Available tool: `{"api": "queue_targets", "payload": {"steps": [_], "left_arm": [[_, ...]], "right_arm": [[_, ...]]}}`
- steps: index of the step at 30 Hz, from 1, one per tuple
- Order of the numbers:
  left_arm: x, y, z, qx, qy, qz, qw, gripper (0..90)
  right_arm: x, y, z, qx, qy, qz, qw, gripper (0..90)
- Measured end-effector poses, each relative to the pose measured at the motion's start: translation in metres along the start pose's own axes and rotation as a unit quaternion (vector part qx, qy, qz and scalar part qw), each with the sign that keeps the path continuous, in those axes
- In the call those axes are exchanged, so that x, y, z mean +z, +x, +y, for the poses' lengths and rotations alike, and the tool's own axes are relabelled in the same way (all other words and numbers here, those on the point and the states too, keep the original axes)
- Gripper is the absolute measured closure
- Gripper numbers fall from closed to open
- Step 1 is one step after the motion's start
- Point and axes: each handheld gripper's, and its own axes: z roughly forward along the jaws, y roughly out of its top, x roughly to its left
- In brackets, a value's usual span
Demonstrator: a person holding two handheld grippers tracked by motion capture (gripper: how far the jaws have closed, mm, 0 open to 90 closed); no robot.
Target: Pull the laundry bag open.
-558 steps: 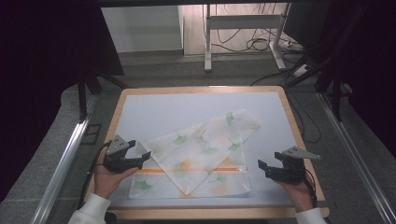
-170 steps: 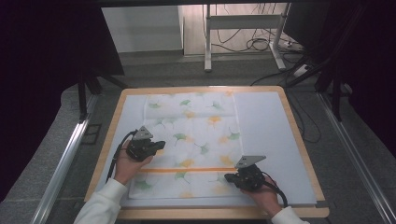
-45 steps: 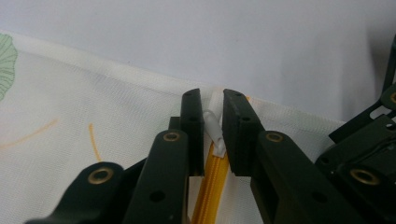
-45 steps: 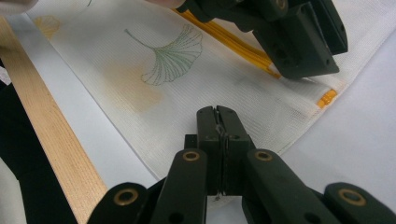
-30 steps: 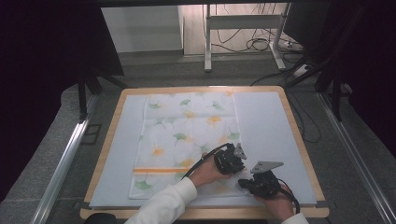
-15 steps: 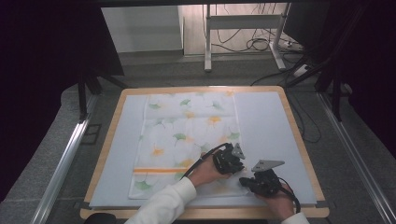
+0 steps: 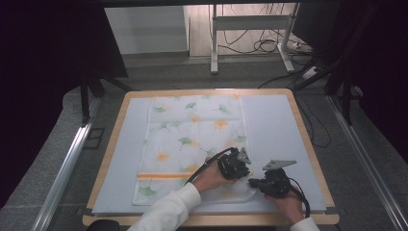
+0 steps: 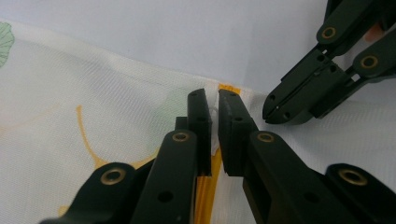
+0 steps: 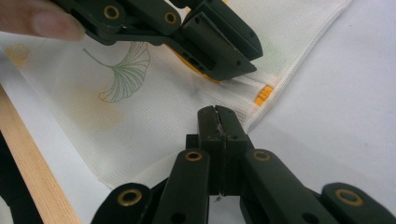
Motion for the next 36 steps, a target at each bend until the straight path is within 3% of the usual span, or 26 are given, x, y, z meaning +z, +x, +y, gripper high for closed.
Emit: {"api": "queue_targets", "payload": {"steps": [21, 36], "left_arm": [[-0.01, 0.004, -0.012, -0.008, 0.008, 0.001, 0.9999, 85.0], [-0.014, 0.006, -0.013, -0.003, 0.02, 0.0, 0.9998, 85.0]], "right_arm": [[0.0, -0.002, 0.0, 0.002, 0.0, 0.004, 1.0, 90.0], [0.0, -0.002, 0.0, 0.001, 0.0, 0.005, 1.0, 90.0]]}}
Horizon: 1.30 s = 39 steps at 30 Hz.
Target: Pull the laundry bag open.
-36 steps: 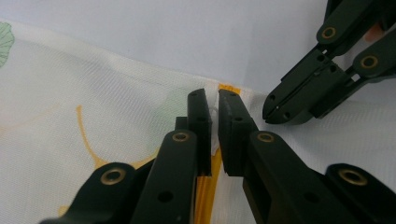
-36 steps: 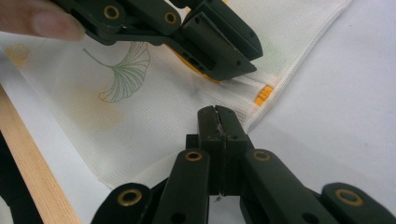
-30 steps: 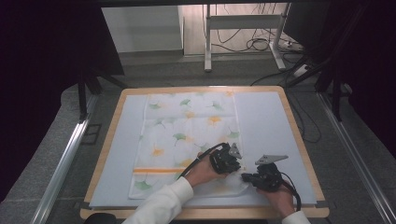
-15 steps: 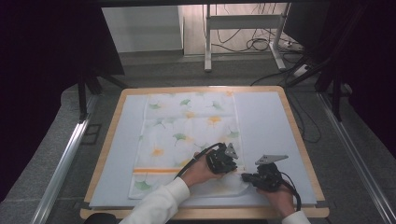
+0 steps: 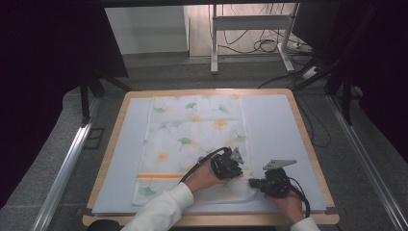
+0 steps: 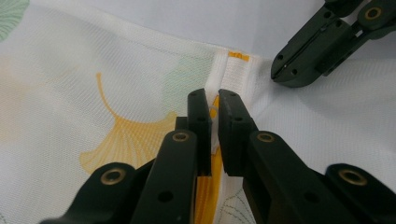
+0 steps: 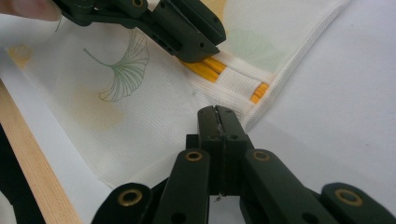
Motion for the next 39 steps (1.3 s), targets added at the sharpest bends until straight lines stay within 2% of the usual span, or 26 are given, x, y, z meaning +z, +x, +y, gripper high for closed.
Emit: {"api": "queue_targets", "payload": {"steps": [6, 24, 28, 33, 37, 39], "left_arm": [[0.0, -0.001, 0.0, 0.006, 0.002, 0.003, 1.0, 85.0], [-0.004, -0.001, -0.006, 0.004, 0.001, 0.004, 1.0, 85.0], [-0.002, -0.002, -0.005, 0.007, 0.003, 0.007, 0.9999, 84.9], [0.0, 0.001, -0.004, 0.003, -0.001, 0.011, 0.9999, 84.8], [0.003, 0.0, -0.002, 0.006, -0.001, 0.016, 0.9999, 84.8], [0.003, 0.0, -0.001, 0.008, -0.002, 0.019, 0.9998, 84.8]], "right_arm": [[0.0, 0.0, 0.0, 0.0, 0.0, 0.0, 1.0, 90.0], [0.0, 0.0, 0.0, 0.0, 0.001, 0.0, 1.0, 90.0], [0.002, 0.001, 0.004, -0.012, -0.003, -0.012, 0.9999, 89.9], [0.009, -0.003, 0.017, 0.001, -0.017, -0.021, 0.9996, 89.9], [0.011, -0.007, 0.019, 0.013, -0.021, -0.023, 0.9994, 89.8], [0.012, -0.008, 0.02, 0.01, -0.02, -0.025, 0.9994, 89.8]]}}
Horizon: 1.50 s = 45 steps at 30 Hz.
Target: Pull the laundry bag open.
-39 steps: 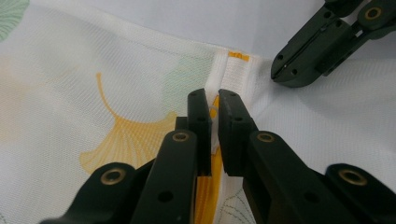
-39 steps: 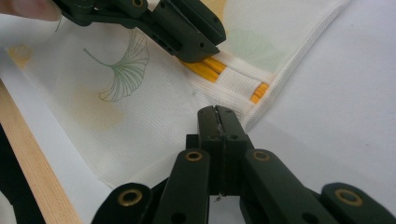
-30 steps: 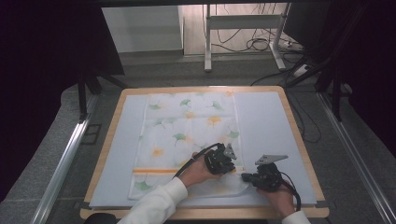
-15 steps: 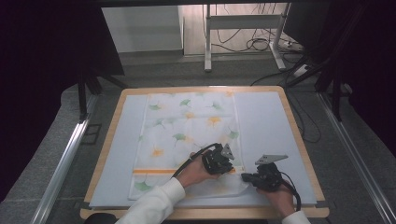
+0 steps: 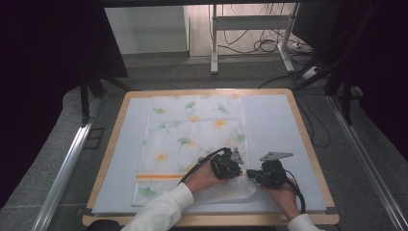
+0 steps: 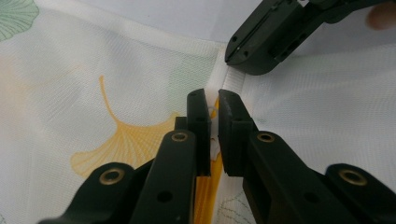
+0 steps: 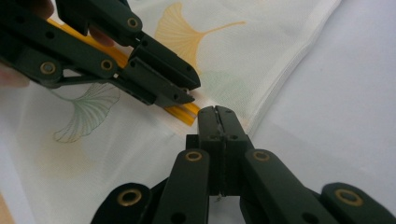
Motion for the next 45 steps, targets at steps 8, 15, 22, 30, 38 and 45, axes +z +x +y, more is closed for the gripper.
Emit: {"api": "queue_targets", "payload": {"steps": [8, 15, 22, 30, 38, 45], "left_arm": [[0.001, 0.0, 0.0, 0.002, 0.002, 0.003, 1.0, 84.8], [-0.001, -0.004, 0.0, 0.012, 0.01, 0.016, 0.9998, 84.8], [-0.004, -0.002, -0.002, 0.004, 0.015, 0.016, 0.9998, 85.0], [-0.009, 0.002, -0.009, -0.004, 0.019, 0.012, 0.9997, 85.0], [-0.02, 0.01, -0.023, -0.017, 0.024, 0.017, 0.9994, 85.0], [-0.029, 0.016, -0.035, -0.031, 0.025, 0.018, 0.999, 84.9]], "right_arm": [[0.005, 0.0, 0.004, 0.0, 0.006, 0.001, 1.0, 89.8], [0.006, -0.004, 0.002, 0.016, 0.005, 0.01, 0.9998, 89.9], [0.006, -0.005, 0.002, 0.023, 0.004, 0.014, 0.9996, 90.0], [0.006, -0.006, 0.002, 0.023, 0.003, 0.016, 0.9996, 90.0], [0.005, -0.006, 0.001, 0.022, 0.002, 0.016, 0.9996, 90.0], [0.006, -0.005, 0.001, 0.022, 0.001, 0.014, 0.9997, 90.0]]}}
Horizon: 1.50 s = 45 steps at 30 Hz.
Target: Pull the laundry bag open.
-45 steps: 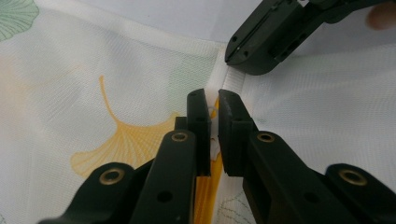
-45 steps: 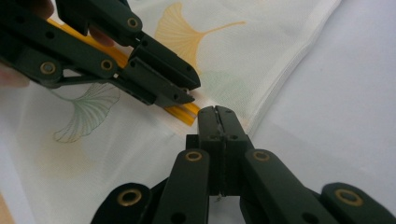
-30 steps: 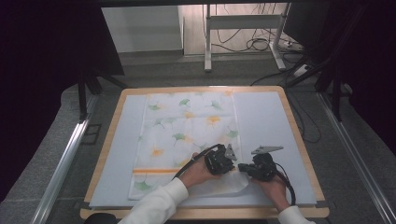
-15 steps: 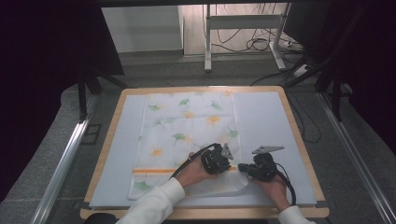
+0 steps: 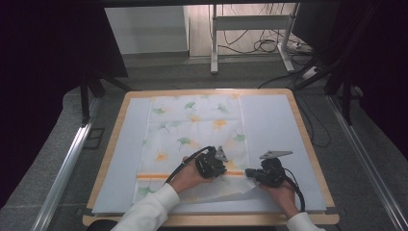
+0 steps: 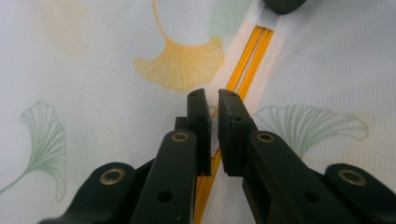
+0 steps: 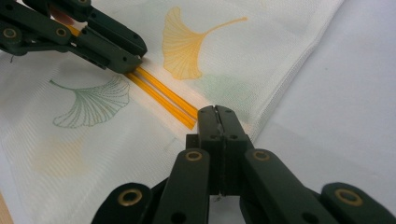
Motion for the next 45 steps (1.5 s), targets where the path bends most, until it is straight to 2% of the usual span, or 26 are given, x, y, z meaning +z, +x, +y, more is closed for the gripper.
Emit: {"api": "queue_targets", "payload": {"steps": [10, 16, 21, 35, 39, 45], "left_arm": [[-0.002, 0.002, -0.003, -0.005, 0.001, 0.001, 1.0, 85.0], [-0.008, 0.005, -0.013, -0.02, 0.002, 0.006, 0.9998, 85.0], [-0.013, 0.009, -0.021, -0.032, -0.002, 0.0, 0.9995, 84.9], [-0.018, 0.011, -0.029, -0.04, -0.002, 0.002, 0.9992, 84.9], [-0.021, 0.013, -0.033, -0.051, 0.001, 0.003, 0.9987, 84.9], [-0.022, 0.013, -0.035, -0.056, -0.001, 0.002, 0.9985, 84.9]], "right_arm": [[0.0, -0.001, 0.0, 0.001, 0.001, 0.002, 1.0, 90.0], [0.0, -0.001, 0.0, 0.0, 0.002, 0.002, 1.0, 90.0], [0.0, -0.001, 0.0, 0.0, 0.001, 0.002, 1.0, 90.0], [0.0, -0.001, 0.0, -0.002, 0.0, 0.003, 1.0, 90.0], [0.0, 0.0, 0.0, -0.003, 0.001, 0.003, 1.0, 89.9], [0.0, 0.0, 0.0, -0.003, 0.0, 0.002, 1.0, 89.9]]}}
